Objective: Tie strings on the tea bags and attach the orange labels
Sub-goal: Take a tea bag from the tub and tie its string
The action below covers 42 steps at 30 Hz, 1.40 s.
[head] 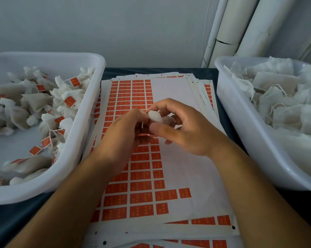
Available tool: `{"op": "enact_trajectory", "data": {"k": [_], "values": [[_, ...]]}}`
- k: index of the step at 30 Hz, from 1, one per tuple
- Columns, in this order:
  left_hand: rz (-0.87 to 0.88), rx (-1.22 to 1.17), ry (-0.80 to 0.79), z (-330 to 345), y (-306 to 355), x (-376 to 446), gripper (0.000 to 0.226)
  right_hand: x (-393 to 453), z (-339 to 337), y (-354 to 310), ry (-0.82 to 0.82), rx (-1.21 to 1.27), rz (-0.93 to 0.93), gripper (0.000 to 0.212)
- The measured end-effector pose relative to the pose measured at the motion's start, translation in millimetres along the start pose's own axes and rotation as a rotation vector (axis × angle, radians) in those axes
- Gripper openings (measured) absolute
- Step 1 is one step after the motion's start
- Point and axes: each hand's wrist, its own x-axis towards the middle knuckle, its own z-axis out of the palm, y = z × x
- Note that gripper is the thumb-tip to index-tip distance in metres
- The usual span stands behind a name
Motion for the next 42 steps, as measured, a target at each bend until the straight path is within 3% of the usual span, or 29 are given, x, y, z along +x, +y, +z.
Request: {"op": "enact_trajectory", "data": {"k": [7, 10, 12, 15, 19, 23, 31, 38, 42], "values": [[-0.005, -0.214, -0.028, 2, 0, 1, 0.027, 3, -1, -3, 0.124, 0.070, -0.049, 0.014], [0.019, -0.272, -0.024, 1, 0, 1, 0.040, 3, -3, -4, 0.133, 0.111, -0.043, 0.011], [0.042, -0.315, -0.021, 1, 1, 1, 0.038, 2, -4, -3, 0.122, 0.115, -0.040, 0.013], [0.059, -0.385, 0.015, -3, 1, 3, 0.018, 1, -7, -4, 0.129, 0.093, -0.052, 0.019], [0.081, -0.468, 0.027, -3, 3, 3, 0.032, -2, -11, -6, 0.158, 0.034, -0.095, 0.034], [0.071, -0.546, 0.055, 0, 3, 2, 0.026, -2, -12, -6, 0.161, -0.011, -0.073, 0.039], [0.047, -0.416, 0.037, 1, 1, -1, 0.017, 0, -9, 3, 0.198, -0.095, -0.007, 0.031], [0.085, -0.459, 0.144, 2, 5, 1, 0.017, 4, -5, 4, 0.259, -0.083, 0.025, 0.027], [0.009, -0.175, 0.245, 3, 2, 3, 0.024, 3, -4, 8, 0.257, -0.119, 0.054, 0.025]]}}
